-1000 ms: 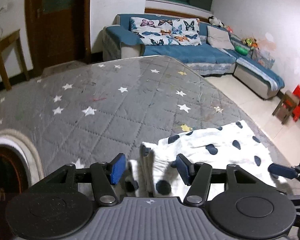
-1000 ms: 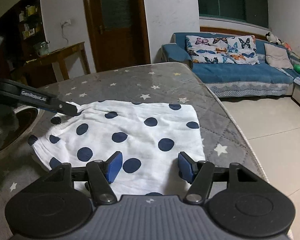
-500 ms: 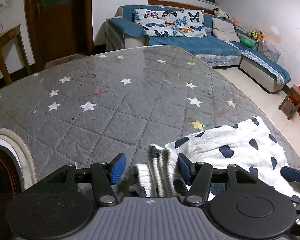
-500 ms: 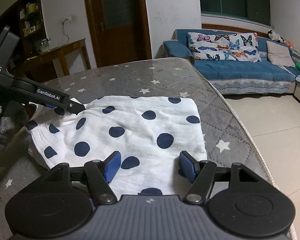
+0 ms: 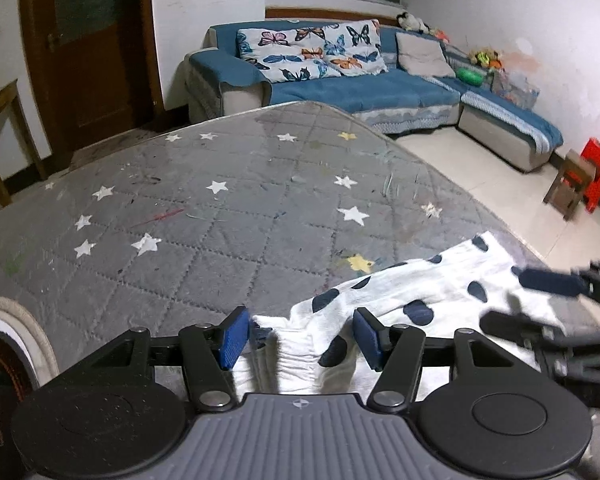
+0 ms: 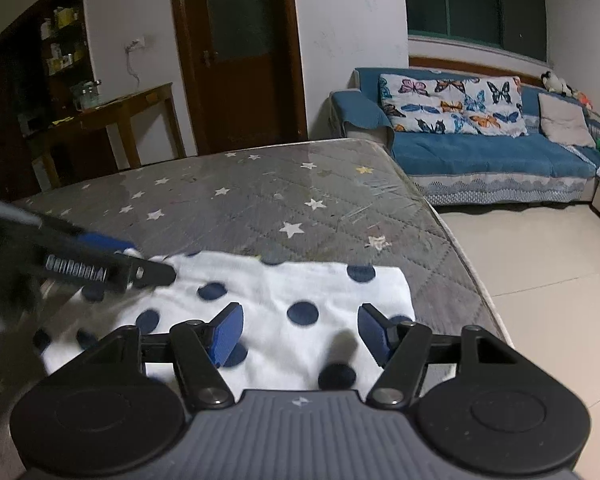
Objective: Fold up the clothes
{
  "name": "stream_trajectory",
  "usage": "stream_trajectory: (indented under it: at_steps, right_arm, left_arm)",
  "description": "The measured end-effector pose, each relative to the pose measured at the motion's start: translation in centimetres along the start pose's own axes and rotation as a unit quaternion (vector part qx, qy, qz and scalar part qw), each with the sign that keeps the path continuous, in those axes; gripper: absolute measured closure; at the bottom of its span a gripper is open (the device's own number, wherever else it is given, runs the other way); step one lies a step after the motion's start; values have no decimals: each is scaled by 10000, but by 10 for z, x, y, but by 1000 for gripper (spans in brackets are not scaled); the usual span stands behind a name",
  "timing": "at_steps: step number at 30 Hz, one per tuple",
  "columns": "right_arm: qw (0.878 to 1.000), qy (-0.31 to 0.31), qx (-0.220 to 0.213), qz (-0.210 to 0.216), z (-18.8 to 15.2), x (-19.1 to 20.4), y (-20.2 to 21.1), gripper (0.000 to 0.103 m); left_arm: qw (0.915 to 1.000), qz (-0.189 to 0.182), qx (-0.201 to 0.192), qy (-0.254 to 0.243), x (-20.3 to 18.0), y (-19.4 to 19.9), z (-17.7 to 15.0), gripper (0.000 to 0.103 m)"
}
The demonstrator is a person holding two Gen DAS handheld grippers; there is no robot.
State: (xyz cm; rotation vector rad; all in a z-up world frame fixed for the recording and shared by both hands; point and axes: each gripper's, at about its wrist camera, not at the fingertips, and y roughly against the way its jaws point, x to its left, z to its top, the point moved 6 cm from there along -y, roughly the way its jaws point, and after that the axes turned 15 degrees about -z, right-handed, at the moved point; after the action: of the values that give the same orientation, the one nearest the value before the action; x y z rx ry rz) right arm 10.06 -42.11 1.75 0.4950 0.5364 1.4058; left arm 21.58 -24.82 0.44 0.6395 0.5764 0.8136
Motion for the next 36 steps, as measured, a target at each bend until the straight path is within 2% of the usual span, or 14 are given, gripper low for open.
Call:
stream_trajectory:
  at_steps: [4,13,20,28,36]
  right_arm:
    - [9999,15,88,-78,8,3,-17,42]
    - [9992,86,330,-217,6,5,-44,43]
    - [9998,145,133,34,5,14,-11,42]
    - [9970,412,45,656,-23,56,20,43]
    - [9922,766,-268,942,-40,95,42,43]
  left_arm:
    - [10000,18,50,-11,2,-6,1,43]
    - [9999,9,119,32,8,-11,-1,40]
    - [9998,-8,171,67,12,-15,-2,40]
    - [9998,-11,193,-32,11,-16,-2,40]
    - [9999,-25,138,-40,11,-13,-4,40]
